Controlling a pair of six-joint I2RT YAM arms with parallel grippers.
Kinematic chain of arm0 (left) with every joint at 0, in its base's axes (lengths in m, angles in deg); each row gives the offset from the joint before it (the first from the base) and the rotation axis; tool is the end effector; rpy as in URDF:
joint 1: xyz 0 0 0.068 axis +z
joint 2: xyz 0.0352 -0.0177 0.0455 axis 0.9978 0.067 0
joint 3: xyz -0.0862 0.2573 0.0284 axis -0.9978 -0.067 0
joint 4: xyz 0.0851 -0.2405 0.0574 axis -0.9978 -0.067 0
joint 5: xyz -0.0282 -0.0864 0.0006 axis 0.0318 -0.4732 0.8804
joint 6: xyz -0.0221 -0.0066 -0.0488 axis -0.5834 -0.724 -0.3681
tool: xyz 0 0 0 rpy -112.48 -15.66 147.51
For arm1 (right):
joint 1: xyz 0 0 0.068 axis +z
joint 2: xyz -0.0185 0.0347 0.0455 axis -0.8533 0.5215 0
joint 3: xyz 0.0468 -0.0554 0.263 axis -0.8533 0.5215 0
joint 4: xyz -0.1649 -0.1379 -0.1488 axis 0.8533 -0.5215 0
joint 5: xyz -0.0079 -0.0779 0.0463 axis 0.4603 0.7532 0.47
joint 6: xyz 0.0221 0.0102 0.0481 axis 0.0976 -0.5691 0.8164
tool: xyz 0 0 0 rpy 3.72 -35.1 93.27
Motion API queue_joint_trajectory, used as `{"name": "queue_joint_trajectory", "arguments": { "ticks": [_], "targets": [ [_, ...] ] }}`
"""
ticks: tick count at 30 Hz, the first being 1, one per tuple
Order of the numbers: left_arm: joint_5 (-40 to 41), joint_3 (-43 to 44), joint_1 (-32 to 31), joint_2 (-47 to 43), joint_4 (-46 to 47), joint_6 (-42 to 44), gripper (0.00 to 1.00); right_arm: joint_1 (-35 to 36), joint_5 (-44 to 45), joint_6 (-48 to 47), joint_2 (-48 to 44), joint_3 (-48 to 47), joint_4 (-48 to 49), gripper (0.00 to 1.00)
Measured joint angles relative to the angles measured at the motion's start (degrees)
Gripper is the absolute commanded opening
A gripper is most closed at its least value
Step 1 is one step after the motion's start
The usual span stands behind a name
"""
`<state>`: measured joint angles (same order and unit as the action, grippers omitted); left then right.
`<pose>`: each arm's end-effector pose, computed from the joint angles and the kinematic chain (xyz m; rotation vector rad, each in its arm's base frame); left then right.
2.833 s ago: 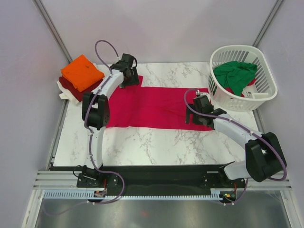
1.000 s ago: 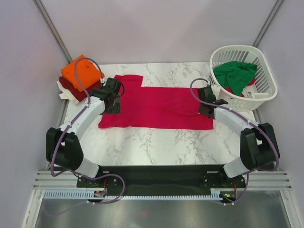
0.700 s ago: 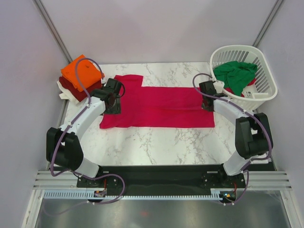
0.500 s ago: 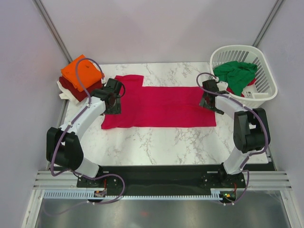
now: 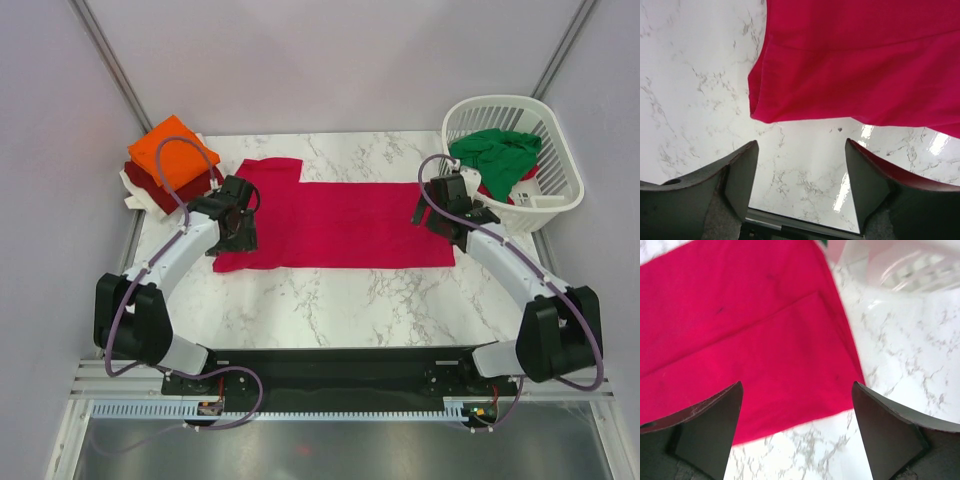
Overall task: Fold and stack the t-shirts
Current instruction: Fold the tshirt
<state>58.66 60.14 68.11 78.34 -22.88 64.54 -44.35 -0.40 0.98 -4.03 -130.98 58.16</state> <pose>0.2736 -0.0766 0.2535 -0.2128 2.6685 0.2586 0.2926 0.0604 0.2550 0.5140 2.2875 -0.0785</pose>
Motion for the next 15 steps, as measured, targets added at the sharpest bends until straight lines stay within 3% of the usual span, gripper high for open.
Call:
{"name": "queue_joint_trajectory", "arguments": {
  "ticks": [4,8,12,15],
  "targets": [
    [-2.19,-5.07,1.27,-3.41,0.04,-4.70,0.92,0.96,-2.89,0.07,-5.01,6.51,0.46,0.98],
    [-2.73,-8.94,3.69,-5.88,0.13,-9.03,0.93,-1.88,-7.19,0.17,-5.38,13.27,1.18,0.98],
    [-3.32,-12.00,7.56,-5.35,2.67,-13.70,0.91,-6.78,-12.44,0.59,-5.38,18.03,2.89,0.98],
    [-3.87,-16.65,12.17,-5.11,7.76,-16.41,0.83,-8.98,-16.35,1.01,-4.92,19.26,5.31,0.98]
  ]
}}
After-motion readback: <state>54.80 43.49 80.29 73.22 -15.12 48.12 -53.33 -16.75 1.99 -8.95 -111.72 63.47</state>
